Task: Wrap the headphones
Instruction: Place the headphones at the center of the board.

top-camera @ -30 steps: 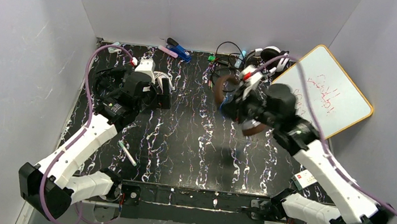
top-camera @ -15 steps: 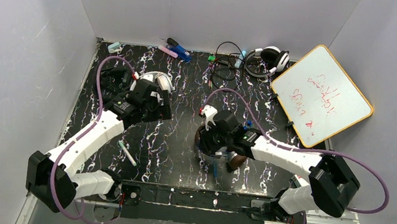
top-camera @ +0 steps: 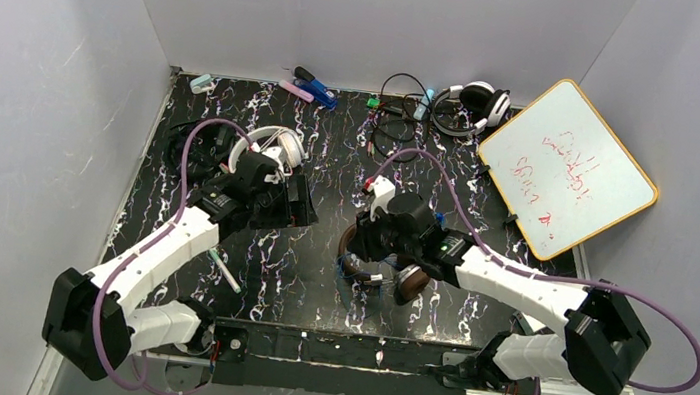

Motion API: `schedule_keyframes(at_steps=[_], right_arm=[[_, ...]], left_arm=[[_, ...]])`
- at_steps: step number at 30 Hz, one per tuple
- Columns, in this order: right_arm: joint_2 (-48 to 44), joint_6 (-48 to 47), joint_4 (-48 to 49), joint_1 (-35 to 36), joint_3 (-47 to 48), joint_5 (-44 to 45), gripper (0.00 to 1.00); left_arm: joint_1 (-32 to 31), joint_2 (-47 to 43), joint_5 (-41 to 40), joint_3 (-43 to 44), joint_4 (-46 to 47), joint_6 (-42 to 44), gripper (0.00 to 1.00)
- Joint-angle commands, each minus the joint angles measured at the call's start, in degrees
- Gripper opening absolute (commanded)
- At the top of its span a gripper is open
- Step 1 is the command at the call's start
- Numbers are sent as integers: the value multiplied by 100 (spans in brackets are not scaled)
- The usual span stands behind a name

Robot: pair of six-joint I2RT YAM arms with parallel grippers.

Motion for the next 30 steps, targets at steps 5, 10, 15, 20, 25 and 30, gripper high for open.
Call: schedule_keyframes(at_steps=[5,10,15,20,25,30], right_arm=[[552,90,-243,243,133,270,37],[917,364,-428,607,493,688,42],[1040,737,-357,813,455,929,42],[1228,801,-345,864,506,1013,41],[1478,871,-368,888,618,1084,42],[1813,914,-390,1038,750,1288,47]], left_arm=[[8,243,190,268,111,409,97],[8,154,-980,546,-528,212,98],[8,-59,-1553,556,-798,95,99],[8,-152,-1480,492,-783,116,98],[8,-130,-1278,471,-741,189,98],[8,-203,-1247,435,-724,215,98]])
